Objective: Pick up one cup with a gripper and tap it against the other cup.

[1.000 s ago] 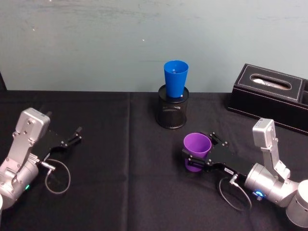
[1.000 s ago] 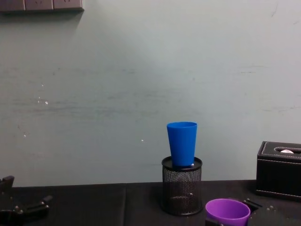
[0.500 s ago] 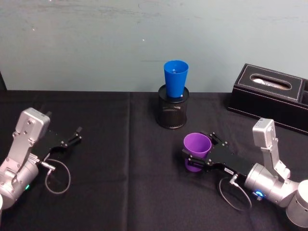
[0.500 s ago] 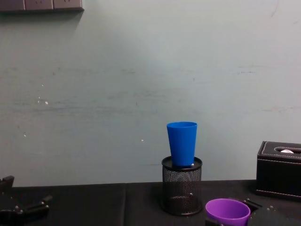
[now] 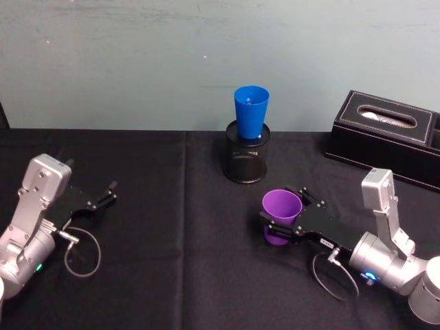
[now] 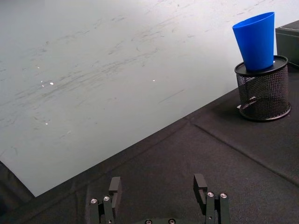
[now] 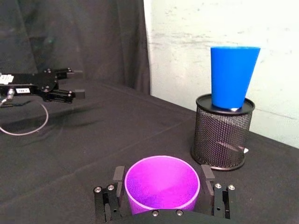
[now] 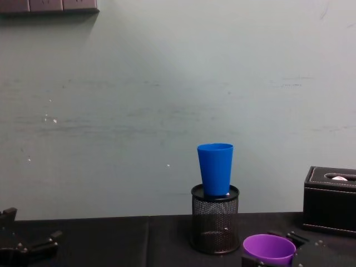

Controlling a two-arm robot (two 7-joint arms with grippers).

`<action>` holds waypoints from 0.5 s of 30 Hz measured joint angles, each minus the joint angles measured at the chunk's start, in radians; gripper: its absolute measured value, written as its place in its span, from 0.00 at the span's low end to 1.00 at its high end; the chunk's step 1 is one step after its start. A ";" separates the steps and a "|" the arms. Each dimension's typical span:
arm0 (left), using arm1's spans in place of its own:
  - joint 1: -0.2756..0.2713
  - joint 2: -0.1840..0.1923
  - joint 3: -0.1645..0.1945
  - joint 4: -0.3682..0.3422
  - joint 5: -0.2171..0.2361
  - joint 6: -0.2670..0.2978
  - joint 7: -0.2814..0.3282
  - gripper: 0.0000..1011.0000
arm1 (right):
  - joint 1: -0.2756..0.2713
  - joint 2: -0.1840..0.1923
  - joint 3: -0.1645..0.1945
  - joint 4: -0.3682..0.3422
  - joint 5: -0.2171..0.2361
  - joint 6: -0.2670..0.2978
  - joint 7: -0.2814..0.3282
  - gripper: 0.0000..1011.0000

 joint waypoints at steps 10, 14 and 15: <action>0.000 0.000 0.000 0.000 0.000 0.000 0.000 1.00 | -0.014 0.009 0.006 -0.049 0.008 -0.007 0.002 0.99; 0.000 0.000 0.000 0.000 0.000 0.000 0.000 1.00 | -0.022 0.014 0.011 -0.073 0.011 -0.012 -0.001 0.99; 0.000 0.000 0.000 0.000 0.000 0.000 0.000 1.00 | -0.024 0.015 0.012 -0.079 0.012 -0.013 -0.002 0.99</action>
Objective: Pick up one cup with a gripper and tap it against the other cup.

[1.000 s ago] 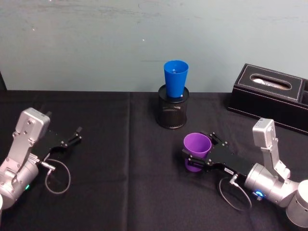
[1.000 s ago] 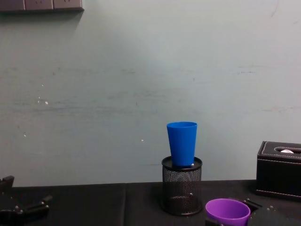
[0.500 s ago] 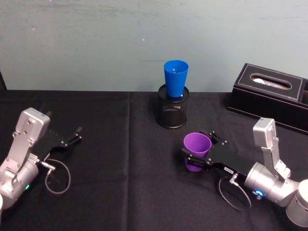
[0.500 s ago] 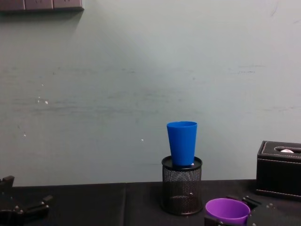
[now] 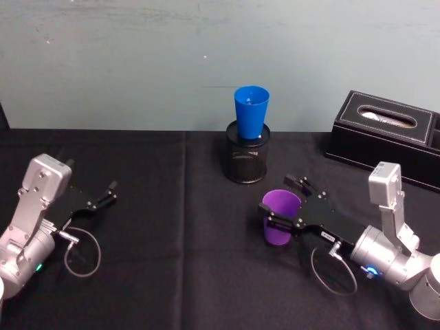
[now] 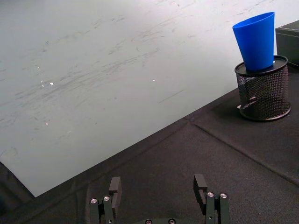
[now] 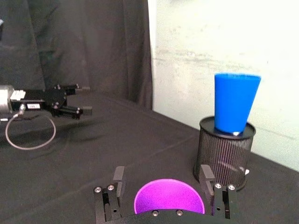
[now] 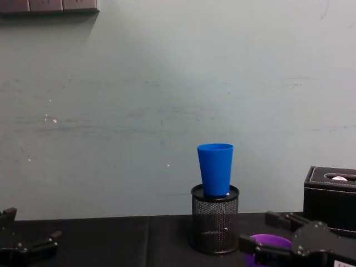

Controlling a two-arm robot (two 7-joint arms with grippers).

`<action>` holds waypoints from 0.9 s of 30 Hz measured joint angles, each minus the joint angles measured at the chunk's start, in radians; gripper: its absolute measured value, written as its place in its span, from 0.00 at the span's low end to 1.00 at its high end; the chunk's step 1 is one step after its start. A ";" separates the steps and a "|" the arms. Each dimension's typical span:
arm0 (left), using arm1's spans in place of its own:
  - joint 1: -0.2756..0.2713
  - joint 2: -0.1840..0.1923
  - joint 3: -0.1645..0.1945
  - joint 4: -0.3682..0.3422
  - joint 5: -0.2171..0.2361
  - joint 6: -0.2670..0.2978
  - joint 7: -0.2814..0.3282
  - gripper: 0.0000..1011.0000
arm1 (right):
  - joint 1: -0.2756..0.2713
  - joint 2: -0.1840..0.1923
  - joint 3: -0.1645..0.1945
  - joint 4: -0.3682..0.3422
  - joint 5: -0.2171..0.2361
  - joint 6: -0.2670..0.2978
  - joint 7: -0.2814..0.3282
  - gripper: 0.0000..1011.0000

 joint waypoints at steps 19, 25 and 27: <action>0.000 0.000 0.000 0.000 0.000 0.000 0.000 1.00 | -0.026 0.011 0.013 -0.071 0.017 -0.007 -0.026 0.99; 0.000 0.000 0.000 0.000 0.000 0.000 0.000 1.00 | -0.039 0.007 0.033 -0.081 0.014 0.001 -0.077 0.99; 0.000 0.000 0.000 0.000 0.000 0.000 0.000 1.00 | -0.044 0.006 0.041 -0.087 0.010 0.005 -0.098 0.99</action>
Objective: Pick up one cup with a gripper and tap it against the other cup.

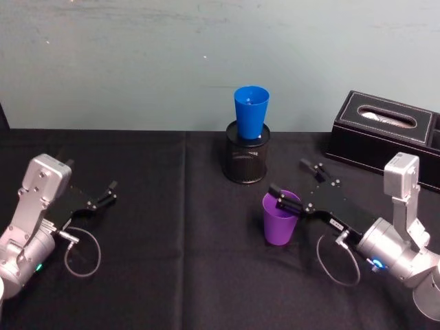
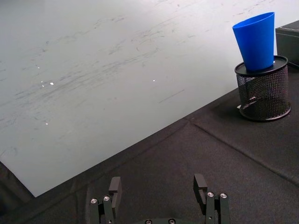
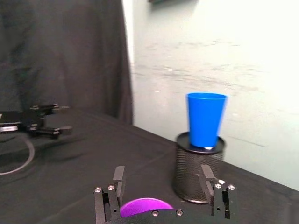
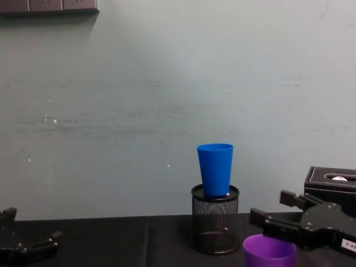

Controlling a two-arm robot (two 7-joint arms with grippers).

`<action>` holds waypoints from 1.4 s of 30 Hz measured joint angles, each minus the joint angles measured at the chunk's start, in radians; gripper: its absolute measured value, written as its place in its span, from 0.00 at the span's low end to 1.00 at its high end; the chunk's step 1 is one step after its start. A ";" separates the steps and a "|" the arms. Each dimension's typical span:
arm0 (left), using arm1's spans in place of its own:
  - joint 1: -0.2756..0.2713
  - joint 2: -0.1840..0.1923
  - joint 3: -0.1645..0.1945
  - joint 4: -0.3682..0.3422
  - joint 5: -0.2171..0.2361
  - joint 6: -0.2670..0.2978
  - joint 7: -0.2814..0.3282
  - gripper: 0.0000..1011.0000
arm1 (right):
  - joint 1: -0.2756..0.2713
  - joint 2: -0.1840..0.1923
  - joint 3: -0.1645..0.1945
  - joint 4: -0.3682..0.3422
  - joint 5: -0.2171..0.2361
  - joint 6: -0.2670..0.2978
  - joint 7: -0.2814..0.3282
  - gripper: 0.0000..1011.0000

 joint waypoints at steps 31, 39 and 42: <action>0.000 0.000 0.000 0.000 0.000 0.000 0.000 1.00 | -0.062 -0.062 0.132 -0.036 -0.120 0.082 -0.268 0.99; 0.000 0.000 0.000 0.000 0.000 0.000 0.000 1.00 | -0.064 -0.071 0.144 -0.030 -0.144 0.086 -0.268 0.99; 0.000 0.000 0.000 0.000 0.000 0.000 0.000 1.00 | -0.062 -0.075 0.148 -0.021 -0.156 0.089 -0.270 0.99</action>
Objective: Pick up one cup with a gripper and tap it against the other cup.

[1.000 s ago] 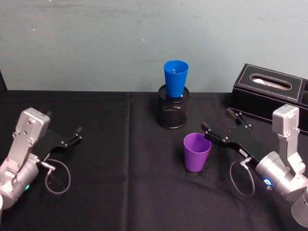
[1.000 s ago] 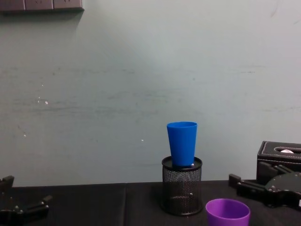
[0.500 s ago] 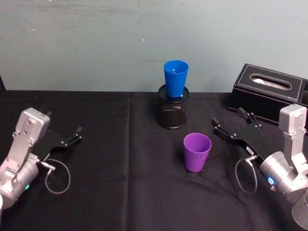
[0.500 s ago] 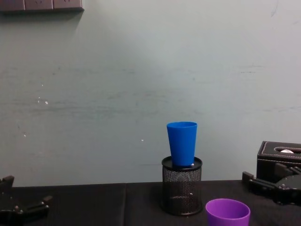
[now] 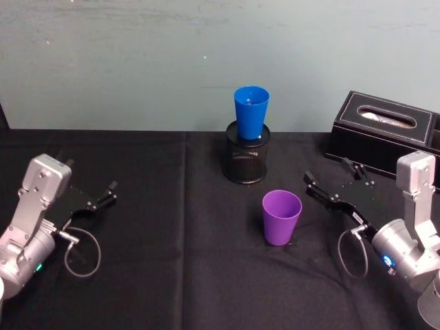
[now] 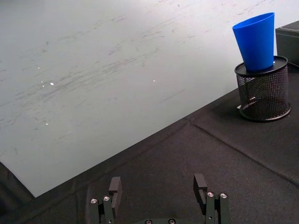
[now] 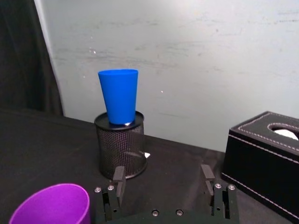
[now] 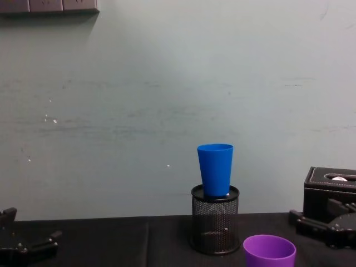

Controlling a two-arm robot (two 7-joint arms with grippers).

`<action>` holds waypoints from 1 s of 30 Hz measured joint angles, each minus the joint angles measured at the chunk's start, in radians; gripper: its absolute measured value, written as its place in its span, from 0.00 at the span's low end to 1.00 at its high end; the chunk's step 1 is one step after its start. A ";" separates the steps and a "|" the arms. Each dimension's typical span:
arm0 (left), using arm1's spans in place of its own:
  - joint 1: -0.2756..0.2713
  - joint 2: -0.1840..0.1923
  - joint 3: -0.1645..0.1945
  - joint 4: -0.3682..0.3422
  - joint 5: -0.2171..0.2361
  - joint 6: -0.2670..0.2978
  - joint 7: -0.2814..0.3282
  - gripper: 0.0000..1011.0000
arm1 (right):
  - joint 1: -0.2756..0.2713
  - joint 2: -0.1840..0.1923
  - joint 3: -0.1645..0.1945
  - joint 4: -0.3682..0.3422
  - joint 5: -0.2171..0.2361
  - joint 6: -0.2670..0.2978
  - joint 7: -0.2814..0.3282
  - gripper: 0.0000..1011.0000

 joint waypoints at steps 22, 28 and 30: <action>0.000 0.000 0.000 0.000 0.000 0.000 0.000 1.00 | 0.019 -0.027 0.021 0.081 -0.022 0.007 0.013 0.99; 0.000 0.000 0.000 0.000 0.000 0.000 0.000 1.00 | 0.018 -0.029 0.024 0.083 -0.024 0.007 0.014 0.99; 0.000 0.000 0.000 0.000 0.000 0.000 0.000 1.00 | 0.018 -0.029 0.024 0.083 -0.024 0.007 0.014 0.99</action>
